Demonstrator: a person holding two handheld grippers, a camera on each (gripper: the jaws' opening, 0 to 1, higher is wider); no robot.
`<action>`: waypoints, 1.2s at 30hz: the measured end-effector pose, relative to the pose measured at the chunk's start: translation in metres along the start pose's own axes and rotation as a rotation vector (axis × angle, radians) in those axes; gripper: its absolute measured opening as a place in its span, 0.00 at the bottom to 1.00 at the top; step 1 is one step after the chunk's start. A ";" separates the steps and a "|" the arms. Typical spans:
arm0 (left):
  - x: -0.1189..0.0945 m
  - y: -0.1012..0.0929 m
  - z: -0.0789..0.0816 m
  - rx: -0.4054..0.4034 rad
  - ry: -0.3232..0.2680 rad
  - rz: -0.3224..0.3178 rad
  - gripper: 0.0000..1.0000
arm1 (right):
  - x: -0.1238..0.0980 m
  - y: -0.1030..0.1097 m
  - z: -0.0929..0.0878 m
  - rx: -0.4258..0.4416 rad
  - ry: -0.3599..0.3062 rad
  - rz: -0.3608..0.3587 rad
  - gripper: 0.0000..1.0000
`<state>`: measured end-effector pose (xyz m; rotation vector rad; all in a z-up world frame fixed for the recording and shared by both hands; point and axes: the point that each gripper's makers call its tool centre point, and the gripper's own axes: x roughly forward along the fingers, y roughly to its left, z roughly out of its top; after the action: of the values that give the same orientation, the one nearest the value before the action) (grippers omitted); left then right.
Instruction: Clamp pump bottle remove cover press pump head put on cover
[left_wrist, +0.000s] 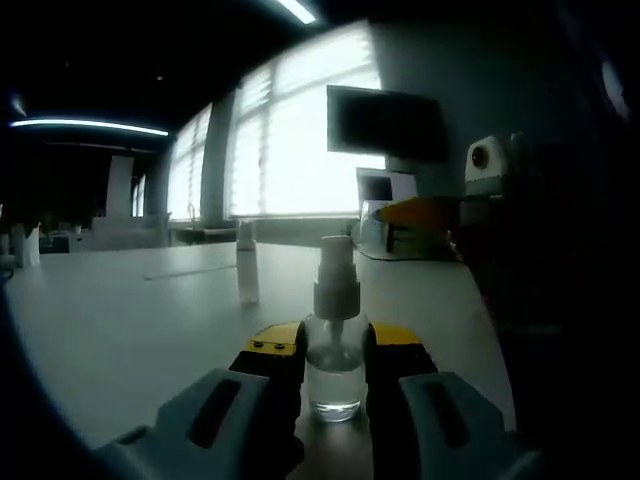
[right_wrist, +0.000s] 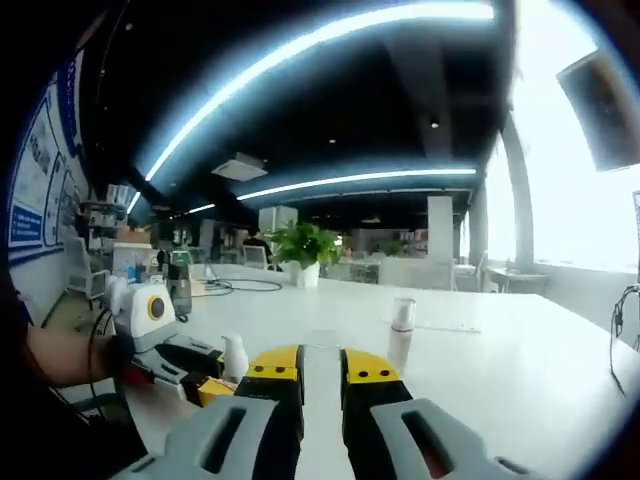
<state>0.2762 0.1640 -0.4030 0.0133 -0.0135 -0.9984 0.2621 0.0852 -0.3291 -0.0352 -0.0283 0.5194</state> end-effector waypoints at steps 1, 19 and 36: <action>0.000 0.000 0.000 0.000 0.000 0.000 0.15 | 0.000 0.001 0.000 0.001 0.000 0.001 0.09; 0.000 0.001 0.000 -0.001 0.000 -0.001 0.15 | 0.007 0.021 0.016 0.054 -0.022 0.070 0.09; 0.000 0.000 0.000 -0.001 0.000 -0.003 0.15 | 0.020 0.050 0.026 0.064 -0.024 0.152 0.09</action>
<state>0.2766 0.1640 -0.4035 0.0125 -0.0132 -1.0014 0.2535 0.1393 -0.3044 0.0316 -0.0330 0.6727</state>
